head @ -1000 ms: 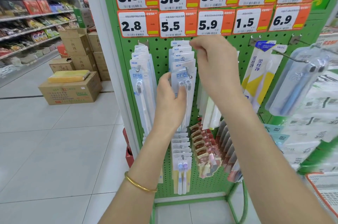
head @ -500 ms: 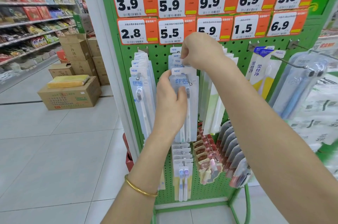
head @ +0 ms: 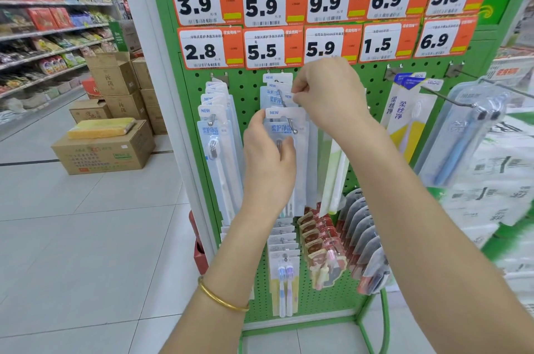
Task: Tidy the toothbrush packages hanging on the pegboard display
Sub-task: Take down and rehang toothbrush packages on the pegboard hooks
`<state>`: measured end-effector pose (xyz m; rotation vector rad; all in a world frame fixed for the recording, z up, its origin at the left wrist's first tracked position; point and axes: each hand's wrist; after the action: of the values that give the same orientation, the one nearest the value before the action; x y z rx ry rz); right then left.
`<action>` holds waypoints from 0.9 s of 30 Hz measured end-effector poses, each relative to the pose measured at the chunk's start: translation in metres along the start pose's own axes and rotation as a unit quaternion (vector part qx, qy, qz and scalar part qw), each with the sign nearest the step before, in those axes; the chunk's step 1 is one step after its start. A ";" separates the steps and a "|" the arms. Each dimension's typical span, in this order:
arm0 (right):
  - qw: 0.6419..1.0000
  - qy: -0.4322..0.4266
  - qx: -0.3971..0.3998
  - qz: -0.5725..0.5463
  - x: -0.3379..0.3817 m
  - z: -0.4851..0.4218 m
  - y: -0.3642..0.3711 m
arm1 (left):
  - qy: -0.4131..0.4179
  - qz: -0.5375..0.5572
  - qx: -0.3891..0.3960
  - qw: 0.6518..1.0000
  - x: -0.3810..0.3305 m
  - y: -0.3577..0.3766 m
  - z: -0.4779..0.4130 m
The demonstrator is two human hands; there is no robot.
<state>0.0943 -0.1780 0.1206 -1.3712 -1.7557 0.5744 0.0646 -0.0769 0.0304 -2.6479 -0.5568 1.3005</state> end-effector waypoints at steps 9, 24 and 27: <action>0.997 0.020 -0.077 -0.025 -0.008 0.029 -0.012 | -0.012 0.013 -0.003 1.000 -0.003 0.003 0.002; 0.961 -0.043 -0.266 -0.064 -0.028 0.077 -0.011 | 0.008 -0.002 -0.038 0.999 -0.005 0.002 0.002; 0.964 -0.043 -0.255 -0.063 -0.033 0.089 -0.008 | 0.004 -0.003 -0.043 0.999 -0.007 0.003 0.002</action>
<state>0.0197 -0.2003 0.0665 -1.5728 -2.1402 0.1096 0.0600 -0.0830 0.0339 -2.7160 -0.6317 1.2921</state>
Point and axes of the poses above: each hand's wrist, its own z-axis away from the middle knuckle, its own y-axis out of the palm, x = y × z, and after that the axes turned 9 degrees about y, right-handed
